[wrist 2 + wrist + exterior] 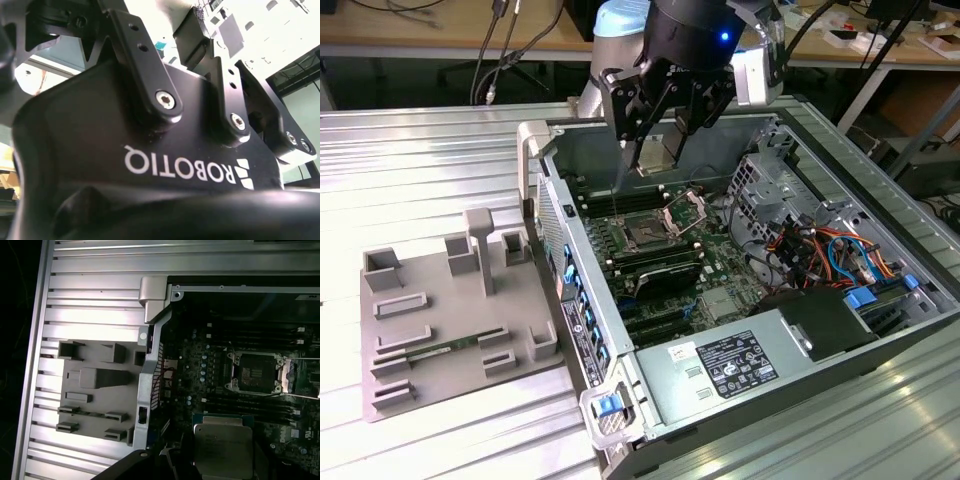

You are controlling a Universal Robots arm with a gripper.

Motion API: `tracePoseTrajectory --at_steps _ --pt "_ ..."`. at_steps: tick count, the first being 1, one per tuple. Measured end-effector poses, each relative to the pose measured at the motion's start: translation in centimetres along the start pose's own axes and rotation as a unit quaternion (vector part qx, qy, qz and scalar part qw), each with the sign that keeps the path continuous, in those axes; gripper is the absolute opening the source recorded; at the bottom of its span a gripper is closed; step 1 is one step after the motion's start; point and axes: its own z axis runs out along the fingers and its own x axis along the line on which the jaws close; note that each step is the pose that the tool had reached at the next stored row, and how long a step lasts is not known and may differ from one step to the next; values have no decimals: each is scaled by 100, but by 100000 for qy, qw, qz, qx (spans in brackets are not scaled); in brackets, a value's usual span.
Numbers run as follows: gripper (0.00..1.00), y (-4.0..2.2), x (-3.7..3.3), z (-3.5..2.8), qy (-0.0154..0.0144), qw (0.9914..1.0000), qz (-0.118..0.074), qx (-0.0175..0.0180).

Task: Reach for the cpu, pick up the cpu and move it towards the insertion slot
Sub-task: 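Pick up the cpu and move it towards the insertion slot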

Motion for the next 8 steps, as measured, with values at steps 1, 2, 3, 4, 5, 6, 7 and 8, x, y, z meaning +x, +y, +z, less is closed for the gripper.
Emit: tracePoseTrajectory --at_steps 1,2,3,4,5,6,7,8 --pt "55 -2 -22 0 1 100000 -3 2" --pt "55 -4 -42 0 3 100000 6 1" --pt "55 -6 -63 0 1 100000 5 0" --pt "55 -8 -78 0 -1 100000 3 0" --pt "55 -11 -104 -1 2 100000 7 2" --pt "55 -12 -121 -1 1 100000 2 1" --pt "55 -14 -135 -1 1 100000 2 0" --pt "55 -17 -160 -1 1 100000 -2 -1"
